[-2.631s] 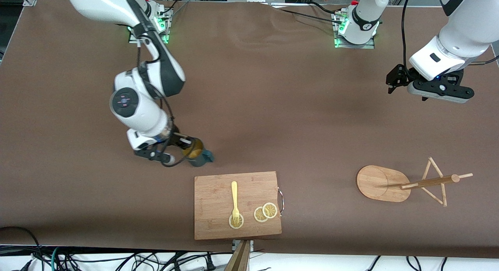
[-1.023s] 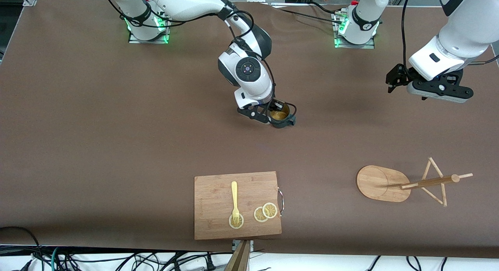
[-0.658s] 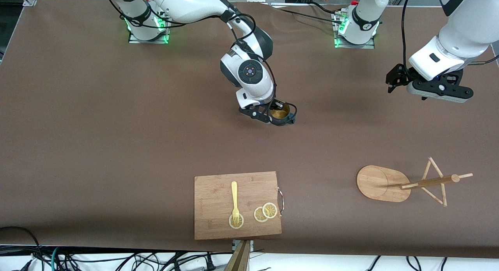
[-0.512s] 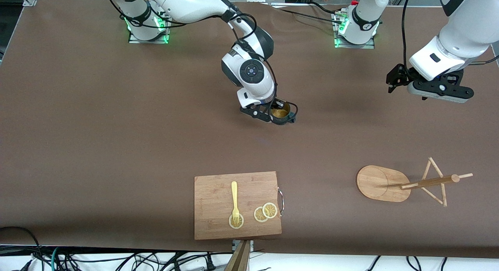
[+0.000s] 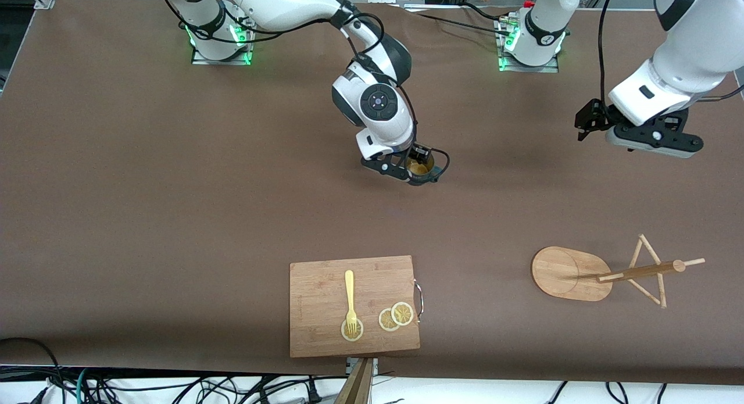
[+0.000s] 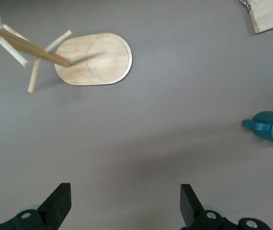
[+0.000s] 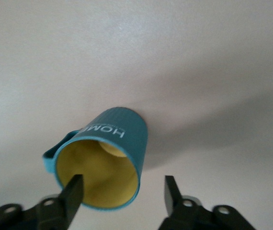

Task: Pass cup and hang on rack
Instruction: 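Set the mug down and open the right gripper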

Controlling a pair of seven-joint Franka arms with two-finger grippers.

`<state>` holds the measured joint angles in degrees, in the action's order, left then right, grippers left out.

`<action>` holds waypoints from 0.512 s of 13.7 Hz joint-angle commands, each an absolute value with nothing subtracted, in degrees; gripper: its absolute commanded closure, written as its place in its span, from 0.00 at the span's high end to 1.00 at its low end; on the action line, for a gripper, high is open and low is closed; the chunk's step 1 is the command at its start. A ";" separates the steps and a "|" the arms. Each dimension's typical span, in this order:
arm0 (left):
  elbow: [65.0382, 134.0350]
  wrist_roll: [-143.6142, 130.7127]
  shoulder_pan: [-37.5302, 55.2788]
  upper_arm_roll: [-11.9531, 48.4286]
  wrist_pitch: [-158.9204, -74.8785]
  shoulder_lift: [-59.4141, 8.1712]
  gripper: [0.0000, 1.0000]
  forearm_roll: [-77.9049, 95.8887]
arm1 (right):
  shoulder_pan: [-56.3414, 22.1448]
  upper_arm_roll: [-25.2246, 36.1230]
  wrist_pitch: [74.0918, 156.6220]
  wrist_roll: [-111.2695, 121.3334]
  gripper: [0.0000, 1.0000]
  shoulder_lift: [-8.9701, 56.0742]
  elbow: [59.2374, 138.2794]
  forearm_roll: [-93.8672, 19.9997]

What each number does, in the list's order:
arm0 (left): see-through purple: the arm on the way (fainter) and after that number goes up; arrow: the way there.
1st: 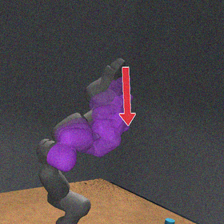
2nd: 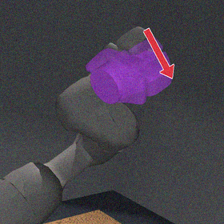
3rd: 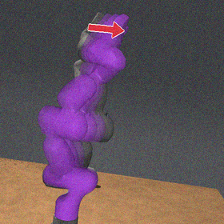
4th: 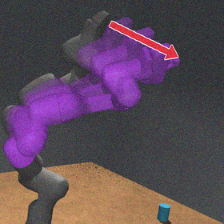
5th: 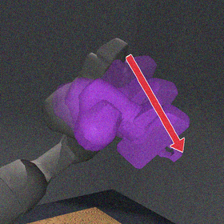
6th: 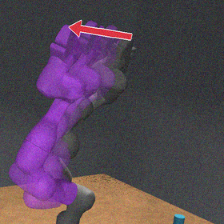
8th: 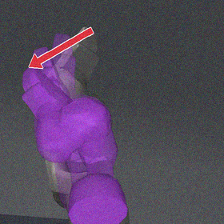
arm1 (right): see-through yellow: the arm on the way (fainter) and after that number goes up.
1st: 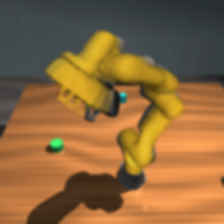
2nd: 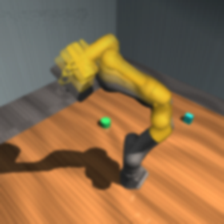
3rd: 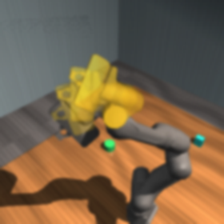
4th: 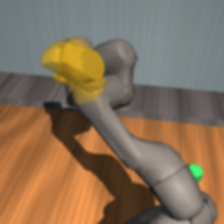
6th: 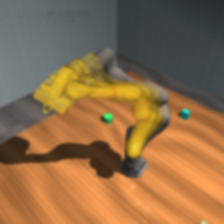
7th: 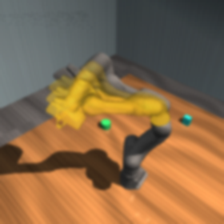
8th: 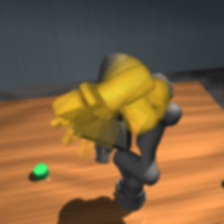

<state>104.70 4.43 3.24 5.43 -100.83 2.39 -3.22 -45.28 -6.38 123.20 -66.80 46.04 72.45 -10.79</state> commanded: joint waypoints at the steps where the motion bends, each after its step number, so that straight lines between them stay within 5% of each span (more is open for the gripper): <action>1: 102.66 4.57 3.43 5.71 -98.44 0.09 1.00 -2.38 | -43.43 -6.24 115.86 -63.30 1.00 45.88 66.90 -10.55; 7: 102.66 8.23 4.39 6.06 -96.06 -3.95 1.00 -0.19 | -36.40 -5.71 106.70 -46.69 1.00 42.98 66.01 -8.80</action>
